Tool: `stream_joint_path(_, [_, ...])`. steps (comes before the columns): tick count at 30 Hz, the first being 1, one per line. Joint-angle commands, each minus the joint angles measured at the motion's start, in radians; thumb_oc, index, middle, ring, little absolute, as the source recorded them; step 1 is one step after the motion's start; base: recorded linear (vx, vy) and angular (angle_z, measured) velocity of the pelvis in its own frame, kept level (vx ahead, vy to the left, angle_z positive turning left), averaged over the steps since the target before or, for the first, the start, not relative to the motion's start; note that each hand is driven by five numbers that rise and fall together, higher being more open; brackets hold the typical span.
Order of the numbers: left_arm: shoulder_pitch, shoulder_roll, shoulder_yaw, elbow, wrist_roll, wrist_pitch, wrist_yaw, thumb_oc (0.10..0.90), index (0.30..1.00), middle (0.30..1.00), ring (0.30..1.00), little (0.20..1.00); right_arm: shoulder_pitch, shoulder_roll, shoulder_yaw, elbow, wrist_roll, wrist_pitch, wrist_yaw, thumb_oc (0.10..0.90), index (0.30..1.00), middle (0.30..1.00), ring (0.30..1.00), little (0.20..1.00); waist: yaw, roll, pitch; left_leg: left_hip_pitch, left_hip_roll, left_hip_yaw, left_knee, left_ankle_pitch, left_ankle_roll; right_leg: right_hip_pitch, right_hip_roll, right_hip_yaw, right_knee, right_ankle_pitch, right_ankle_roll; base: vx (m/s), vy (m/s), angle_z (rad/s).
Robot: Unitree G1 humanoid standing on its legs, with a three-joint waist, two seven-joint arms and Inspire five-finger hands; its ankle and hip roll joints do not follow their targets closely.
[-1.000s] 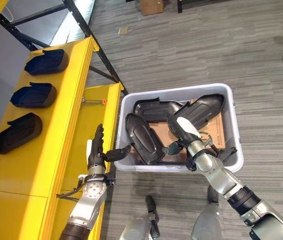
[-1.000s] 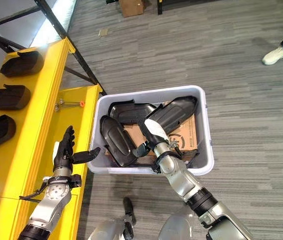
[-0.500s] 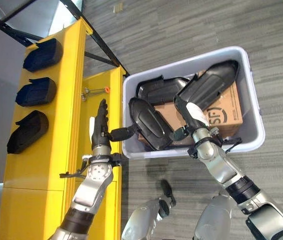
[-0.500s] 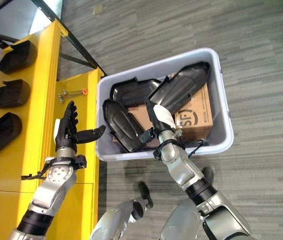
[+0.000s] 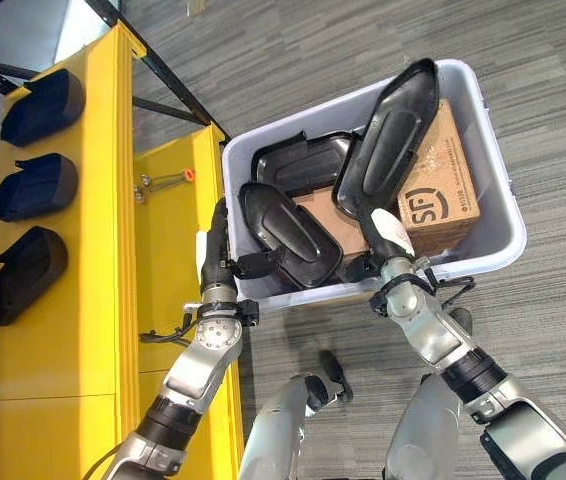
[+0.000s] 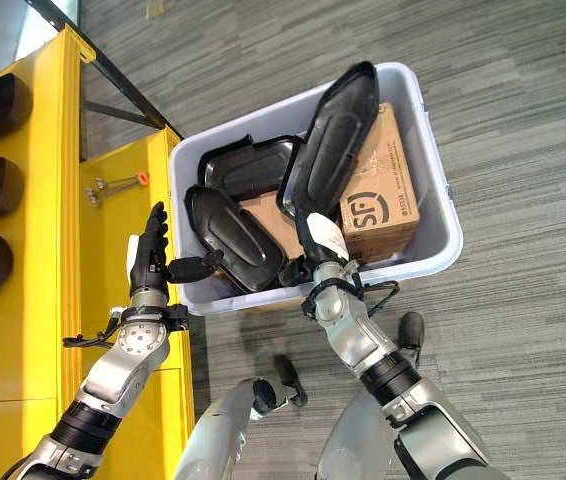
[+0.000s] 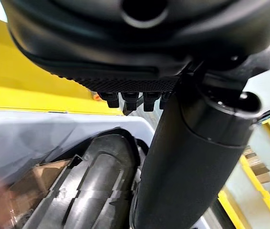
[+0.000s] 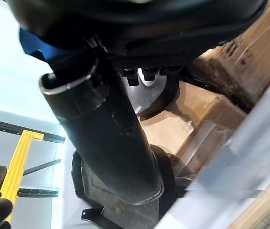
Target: Move parts from the plastic box to the shelf.
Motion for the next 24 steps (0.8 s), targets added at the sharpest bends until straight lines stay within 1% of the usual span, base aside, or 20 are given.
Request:
stream_joint_path(1, [-0.042,0.035,0.072,-0.125,0.011,-0.07,0.066,0.9,1.0,1.0,1.0,1.0,-0.147,0.043,0.004,-0.08,-0.02,-0.078,-0.065,0.9,1.0,1.0,1.0,1.0,0.008,0.082,0.028,0.079,-0.069,-0.062,-0.102,-0.028,-0.017,-0.026,-0.061,0.009,0.073,-0.02,0.063,0.0,0.0,0.0])
stream_joint_path(5, [-0.053,0.033,0.057,-0.109,0.002,-0.076,0.092,0.9,1.0,1.0,1.0,1.0,-0.158,0.043,0.006,-0.078,-0.036,-0.113,-0.076,0.9,1.0,1.0,1.0,1.0,0.004,0.083,0.028,0.065,-0.074,-0.062,-0.087,-0.035,-0.008,-0.045,-0.059,0.024,0.085,-0.018,0.058,0.04,0.037,0.0])
stream_joint_path(8, [-0.051,0.036,0.054,-0.101,-0.009,-0.083,0.095,0.9,1.0,1.0,1.0,1.0,-0.167,0.048,0.005,-0.094,-0.052,-0.168,-0.099,0.9,1.0,1.0,1.0,1.0,0.005,0.08,0.028,0.065,-0.073,-0.061,-0.078,-0.039,-0.005,-0.046,-0.056,0.03,0.092,-0.017,0.054,0.05,0.016,-0.07])
stream_joint_path(9, [-0.047,0.036,0.055,-0.103,-0.014,-0.081,0.095,0.9,1.0,1.0,1.0,1.0,-0.164,0.046,-0.001,-0.114,-0.055,-0.19,-0.107,0.9,1.0,1.0,1.0,1.0,0.004,0.078,0.028,0.071,-0.072,-0.059,-0.081,-0.04,-0.004,-0.044,-0.055,0.029,0.094,-0.016,0.055,0.04,-0.008,-0.05])
stream_joint_path(11, [-0.04,0.045,0.06,-0.113,-0.019,-0.078,0.09,0.9,1.0,1.0,1.0,1.0,-0.15,0.038,-0.02,-0.167,-0.063,-0.207,-0.098,0.9,1.0,1.0,1.0,1.0,0.004,0.071,0.028,0.075,-0.065,-0.061,-0.081,-0.039,-0.008,-0.036,-0.05,0.028,0.096,-0.017,0.058,0.03,-0.036,0.0])
stream_joint_path(15, [-0.045,0.06,0.082,-0.146,-0.02,-0.042,0.056,0.9,1.0,1.0,1.0,1.0,-0.161,0.043,-0.043,-0.227,-0.113,-0.2,-0.072,0.9,1.0,1.0,1.0,1.0,0.01,0.056,0.028,0.089,-0.054,-0.066,-0.073,-0.047,-0.008,-0.013,-0.043,0.018,0.096,-0.027,0.061,0.03,-0.082,0.0])
stream_joint_path(16, [-0.045,0.069,0.093,-0.163,-0.034,-0.02,0.034,0.9,1.0,1.0,1.0,1.0,-0.183,0.038,-0.047,-0.235,-0.179,-0.182,-0.034,0.9,1.0,1.0,1.0,1.0,0.019,0.052,0.028,0.097,-0.056,-0.073,-0.065,-0.053,-0.006,-0.004,-0.037,0.015,0.108,-0.035,0.06,0.05,-0.073,-0.02])
stream_joint_path(17, [-0.045,0.07,0.094,-0.165,-0.035,-0.019,0.032,0.9,1.0,1.0,1.0,1.0,-0.184,0.038,-0.047,-0.236,-0.186,-0.18,-0.031,0.9,1.0,1.0,1.0,1.0,0.019,0.051,0.028,0.098,-0.056,-0.074,-0.065,-0.053,-0.006,-0.003,-0.036,0.014,0.109,-0.035,0.06,0.06,-0.059,0.0])
stream_joint_path(19, [-0.039,0.076,0.104,-0.174,-0.04,-0.011,0.01,0.9,1.0,1.0,1.0,1.0,-0.202,0.03,-0.042,-0.235,-0.246,-0.166,0.007,0.9,1.0,1.0,1.0,1.0,0.026,0.047,0.028,0.109,-0.055,-0.08,-0.061,-0.057,-0.005,0.008,-0.032,0.011,0.117,-0.041,0.058,0.06,-0.043,0.0])
stream_joint_path(22, [-0.029,0.09,0.116,-0.192,-0.054,0.001,-0.015,0.9,1.0,1.0,1.0,1.0,-0.223,0.011,-0.039,-0.246,-0.316,-0.174,0.04,0.9,1.0,1.0,1.0,1.0,0.035,0.04,0.028,0.125,-0.054,-0.089,-0.053,-0.064,-0.002,0.021,-0.026,0.007,0.132,-0.049,0.058,0.08,-0.055,0.02])
stream_joint_path(24, [-0.024,0.092,0.122,-0.201,-0.049,0.007,-0.035,0.9,1.0,1.0,1.0,1.0,-0.233,0.0,-0.042,-0.271,-0.361,-0.164,0.065,0.9,1.0,1.0,1.0,1.0,0.04,0.032,0.028,0.13,-0.05,-0.093,-0.048,-0.067,-0.002,0.026,-0.022,0.005,0.14,-0.054,0.058,0.05,-0.067,0.02])
